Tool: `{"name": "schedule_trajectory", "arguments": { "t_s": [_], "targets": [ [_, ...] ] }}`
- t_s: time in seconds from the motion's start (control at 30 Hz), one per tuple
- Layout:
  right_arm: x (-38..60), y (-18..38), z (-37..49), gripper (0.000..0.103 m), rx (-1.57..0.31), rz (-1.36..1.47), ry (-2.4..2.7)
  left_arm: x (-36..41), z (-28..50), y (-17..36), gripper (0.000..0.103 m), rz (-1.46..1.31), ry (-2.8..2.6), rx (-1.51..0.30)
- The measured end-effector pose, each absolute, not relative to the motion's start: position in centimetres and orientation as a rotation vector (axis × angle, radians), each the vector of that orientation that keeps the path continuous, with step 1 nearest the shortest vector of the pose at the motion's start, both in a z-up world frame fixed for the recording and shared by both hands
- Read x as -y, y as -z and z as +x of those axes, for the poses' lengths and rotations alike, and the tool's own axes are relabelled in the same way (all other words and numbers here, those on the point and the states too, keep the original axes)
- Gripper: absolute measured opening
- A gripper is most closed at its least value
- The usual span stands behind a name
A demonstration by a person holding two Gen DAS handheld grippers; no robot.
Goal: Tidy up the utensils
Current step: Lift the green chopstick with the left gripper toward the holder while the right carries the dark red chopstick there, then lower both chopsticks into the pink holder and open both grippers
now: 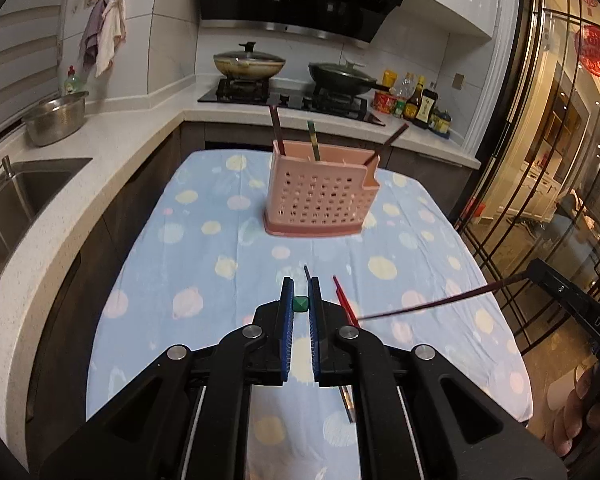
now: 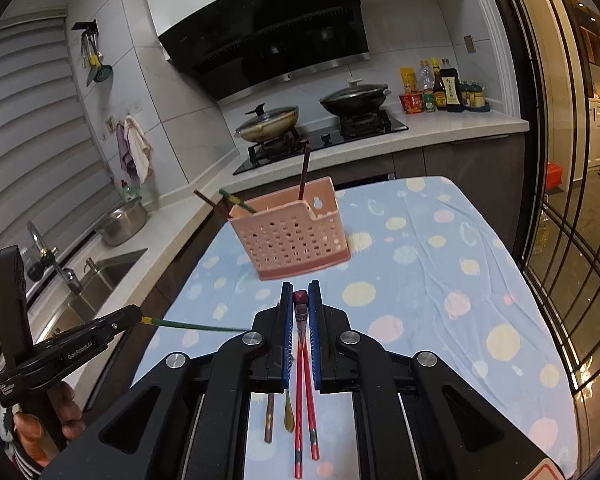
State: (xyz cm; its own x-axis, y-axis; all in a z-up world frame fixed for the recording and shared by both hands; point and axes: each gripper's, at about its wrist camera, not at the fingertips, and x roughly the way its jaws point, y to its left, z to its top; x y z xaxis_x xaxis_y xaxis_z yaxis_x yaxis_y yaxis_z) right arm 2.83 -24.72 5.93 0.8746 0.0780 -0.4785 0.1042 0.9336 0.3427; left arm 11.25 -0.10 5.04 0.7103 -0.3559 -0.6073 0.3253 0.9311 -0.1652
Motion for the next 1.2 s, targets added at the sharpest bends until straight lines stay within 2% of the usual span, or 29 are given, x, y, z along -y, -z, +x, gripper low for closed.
{"name": "schedule_trajectory", "arguments": {
  "t_s": [0.9, 1.2],
  "targets": [
    [29.7, -17.6, 15.4, 0.007, -0.259, 0.384, 0.018, 4.4, 23.0, -22.7, 0.007, -0.080, 0.389, -0.295],
    [29.0, -19.2, 21.2, 0.007, -0.212, 0.384, 0.003, 6.1, 28.0, -22.8, 0.007, -0.038, 0.344, -0.274]
  ]
}}
